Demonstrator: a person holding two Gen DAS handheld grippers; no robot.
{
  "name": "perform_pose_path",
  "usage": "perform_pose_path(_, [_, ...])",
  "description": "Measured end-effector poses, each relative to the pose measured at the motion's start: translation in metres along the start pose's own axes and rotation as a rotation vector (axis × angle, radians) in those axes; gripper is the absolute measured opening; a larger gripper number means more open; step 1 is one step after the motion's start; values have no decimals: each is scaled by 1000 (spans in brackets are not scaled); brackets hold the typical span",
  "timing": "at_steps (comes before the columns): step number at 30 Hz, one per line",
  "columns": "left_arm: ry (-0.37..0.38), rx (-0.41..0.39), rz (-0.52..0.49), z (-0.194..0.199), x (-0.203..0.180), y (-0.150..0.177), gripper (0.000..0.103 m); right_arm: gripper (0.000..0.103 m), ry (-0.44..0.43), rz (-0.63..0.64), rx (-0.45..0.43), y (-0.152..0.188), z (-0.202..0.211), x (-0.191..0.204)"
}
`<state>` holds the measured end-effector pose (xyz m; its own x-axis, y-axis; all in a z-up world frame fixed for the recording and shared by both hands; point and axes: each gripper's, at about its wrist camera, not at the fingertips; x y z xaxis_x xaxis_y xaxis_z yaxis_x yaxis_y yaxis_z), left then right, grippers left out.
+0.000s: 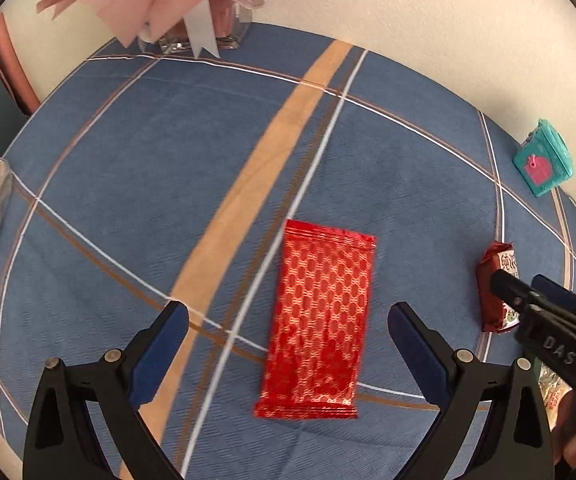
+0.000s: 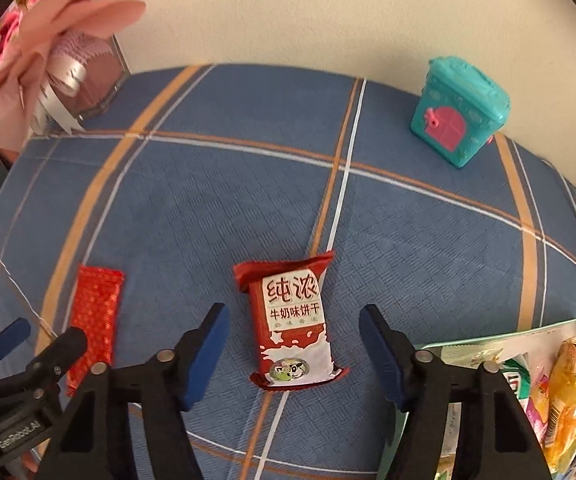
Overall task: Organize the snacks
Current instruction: 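Grasp the red patterned wrapper with left tool while right tool grasps milk biscuit packet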
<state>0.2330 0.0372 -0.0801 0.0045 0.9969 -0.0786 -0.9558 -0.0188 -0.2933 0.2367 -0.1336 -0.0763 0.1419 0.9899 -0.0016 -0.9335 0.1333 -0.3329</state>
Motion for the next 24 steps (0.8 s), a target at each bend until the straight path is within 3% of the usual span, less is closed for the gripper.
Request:
perform_pose_path(3, [5, 19, -1, -6, -3, 1, 99, 65, 3, -6, 17, 2, -8, -2])
perform_pose_path(5, [17, 27, 6, -9, -5, 1, 97, 56, 0, -10, 26, 3, -12, -3])
perform_pose_path(9, [20, 48, -4, -17, -9, 1, 84, 45, -9, -9, 36, 7, -16, -3])
perform_pose_path(19, [-23, 42, -14, -21, -17, -3, 55, 42, 4, -7, 31, 17, -15, 1])
perform_pose_path(24, [29, 34, 31, -18, -7, -6, 47, 42, 4, -7, 32, 28, -10, 1])
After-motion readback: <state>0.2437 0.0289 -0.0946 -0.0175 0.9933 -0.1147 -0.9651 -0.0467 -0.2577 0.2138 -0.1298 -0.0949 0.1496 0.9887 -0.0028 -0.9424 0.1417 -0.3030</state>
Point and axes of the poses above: each gripper's, at about its wrist camera, not at the fingertips, and z roughly against the way its jaws point, x to its left, y to its underside, and after that the axes turned 1 degree about x, right-handed
